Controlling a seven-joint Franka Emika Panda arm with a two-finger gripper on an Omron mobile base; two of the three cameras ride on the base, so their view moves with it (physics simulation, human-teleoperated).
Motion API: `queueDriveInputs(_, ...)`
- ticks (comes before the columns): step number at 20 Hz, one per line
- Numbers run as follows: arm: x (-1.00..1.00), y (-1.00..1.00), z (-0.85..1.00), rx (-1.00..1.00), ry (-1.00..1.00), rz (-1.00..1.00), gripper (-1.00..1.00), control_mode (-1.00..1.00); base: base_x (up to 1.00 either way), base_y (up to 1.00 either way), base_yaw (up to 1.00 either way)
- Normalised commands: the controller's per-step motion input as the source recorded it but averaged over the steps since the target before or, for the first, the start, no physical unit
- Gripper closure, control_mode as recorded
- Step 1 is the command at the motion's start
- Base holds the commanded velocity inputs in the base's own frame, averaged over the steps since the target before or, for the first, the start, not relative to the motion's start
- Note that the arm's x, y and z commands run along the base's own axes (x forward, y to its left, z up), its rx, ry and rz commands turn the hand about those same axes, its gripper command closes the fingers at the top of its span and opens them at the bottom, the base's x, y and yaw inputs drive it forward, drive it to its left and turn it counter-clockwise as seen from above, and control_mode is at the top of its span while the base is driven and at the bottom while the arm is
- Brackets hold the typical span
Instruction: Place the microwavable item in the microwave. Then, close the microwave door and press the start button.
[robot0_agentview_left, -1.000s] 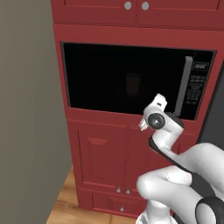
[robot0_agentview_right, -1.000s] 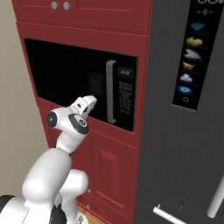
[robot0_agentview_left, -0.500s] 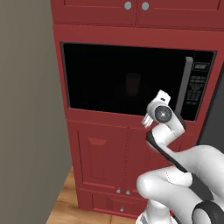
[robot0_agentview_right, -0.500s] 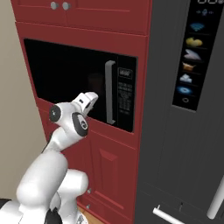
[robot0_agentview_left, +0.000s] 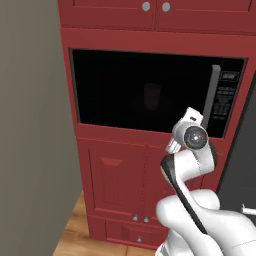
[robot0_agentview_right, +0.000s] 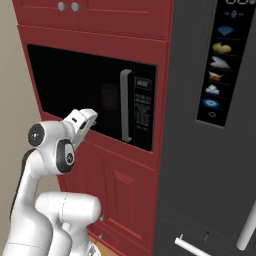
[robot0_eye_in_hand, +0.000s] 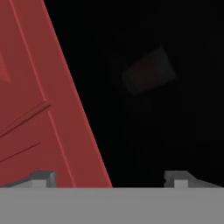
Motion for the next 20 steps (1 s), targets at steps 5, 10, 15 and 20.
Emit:
queueDriveInputs(5, -0.74, -0.28, 0.43, 0.09, 0.12, 0.00, -1.00, -1.00, 0.00, 0.00, 0.00)
queueDriveInputs(10, -0.76, -0.55, -0.15, 0.16, 0.08, 0.00, -1.00, -1.00, 0.00, 0.00, 0.00)
queueDriveInputs(15, -0.28, -0.61, -0.22, 0.03, -0.01, -0.01, -1.00, -1.00, 0.00, 0.00, 0.00)
queueDriveInputs(20, 0.01, -0.39, -0.19, -0.04, 0.02, -0.16, -1.00, -1.00, 0.00, 0.00, 0.00)
